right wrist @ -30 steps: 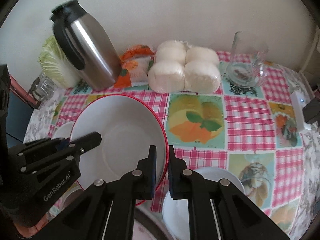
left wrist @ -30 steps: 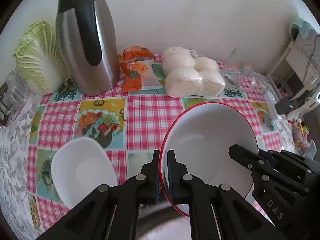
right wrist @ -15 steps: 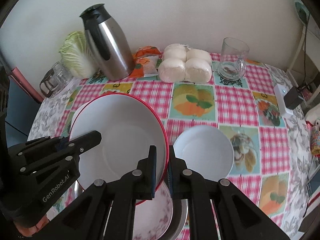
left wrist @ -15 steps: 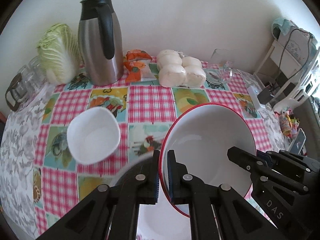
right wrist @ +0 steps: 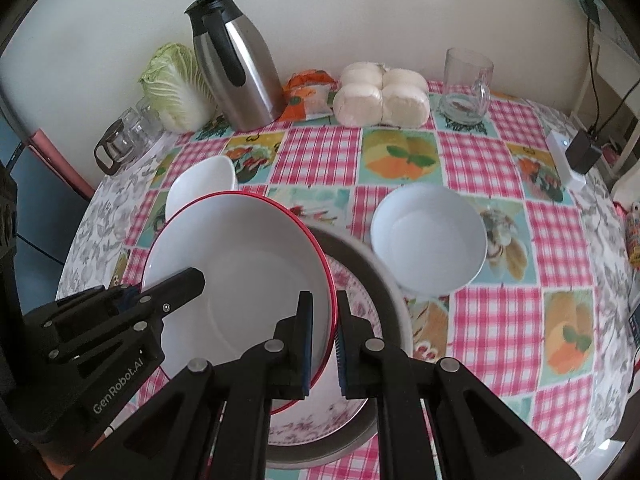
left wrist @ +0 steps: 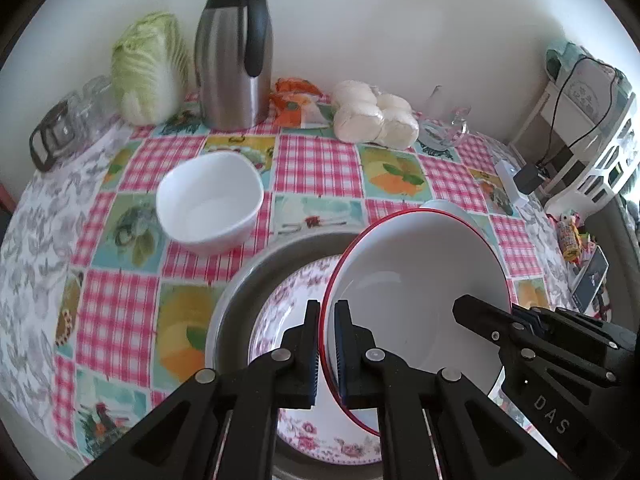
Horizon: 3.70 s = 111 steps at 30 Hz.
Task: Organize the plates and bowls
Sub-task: 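Lift the red-rimmed bowl and lower it onto the plate in the tray, then open both grippers to release the red-rimmed bowl, then move both grippers to the white square bowl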
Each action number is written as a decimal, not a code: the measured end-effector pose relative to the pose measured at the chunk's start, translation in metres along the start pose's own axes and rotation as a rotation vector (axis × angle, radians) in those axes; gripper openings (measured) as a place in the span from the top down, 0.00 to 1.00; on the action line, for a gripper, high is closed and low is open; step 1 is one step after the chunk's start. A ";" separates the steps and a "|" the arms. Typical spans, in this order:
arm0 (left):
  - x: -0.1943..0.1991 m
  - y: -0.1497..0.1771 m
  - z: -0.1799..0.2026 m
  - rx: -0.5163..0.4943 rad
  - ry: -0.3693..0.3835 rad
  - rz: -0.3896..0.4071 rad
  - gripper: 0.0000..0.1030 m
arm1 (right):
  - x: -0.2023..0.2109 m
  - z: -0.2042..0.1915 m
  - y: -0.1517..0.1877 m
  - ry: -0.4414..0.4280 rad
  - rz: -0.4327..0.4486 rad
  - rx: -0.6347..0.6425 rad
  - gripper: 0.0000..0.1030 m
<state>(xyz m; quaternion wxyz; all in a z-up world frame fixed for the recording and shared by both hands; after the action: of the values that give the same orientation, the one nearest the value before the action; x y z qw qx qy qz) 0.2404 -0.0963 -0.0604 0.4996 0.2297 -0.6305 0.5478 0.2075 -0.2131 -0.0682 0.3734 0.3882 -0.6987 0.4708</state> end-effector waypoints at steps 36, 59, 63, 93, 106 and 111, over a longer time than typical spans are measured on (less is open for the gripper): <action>-0.040 0.026 -0.012 0.051 0.003 -0.068 0.92 | -0.041 0.013 0.025 -0.022 -0.011 -0.138 0.87; -0.042 0.026 -0.018 0.099 0.028 -0.063 0.89 | -0.045 0.012 0.025 -0.068 -0.021 -0.180 0.86; -0.040 0.025 -0.019 0.105 0.028 -0.055 0.88 | -0.045 0.012 0.026 -0.079 -0.028 -0.190 0.85; -0.014 0.024 -0.042 0.131 -0.095 -0.009 0.16 | -0.020 0.020 0.017 -0.064 0.038 -0.203 0.16; -0.010 0.027 -0.063 0.160 -0.196 0.009 0.00 | -0.016 0.023 0.015 -0.064 0.074 -0.211 0.03; -0.008 0.025 -0.071 0.166 -0.217 0.022 0.00 | -0.014 0.024 0.014 -0.056 0.096 -0.209 0.03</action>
<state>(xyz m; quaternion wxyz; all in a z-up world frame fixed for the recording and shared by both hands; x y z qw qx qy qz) 0.2493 -0.0256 -0.0857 0.4016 0.3214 -0.6359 0.5753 0.1973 -0.2293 -0.0924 0.3693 0.3262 -0.7718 0.4019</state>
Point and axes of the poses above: each gripper's, at about its wrist camera, not at the fingertips, and x roughly against the way its jaws point, z to its right, y to its underside, the point moved 8 cm from there along -x, roughly the way its jaws point, and after that the axes turned 12 degrees about -x, right-handed, at the moved point
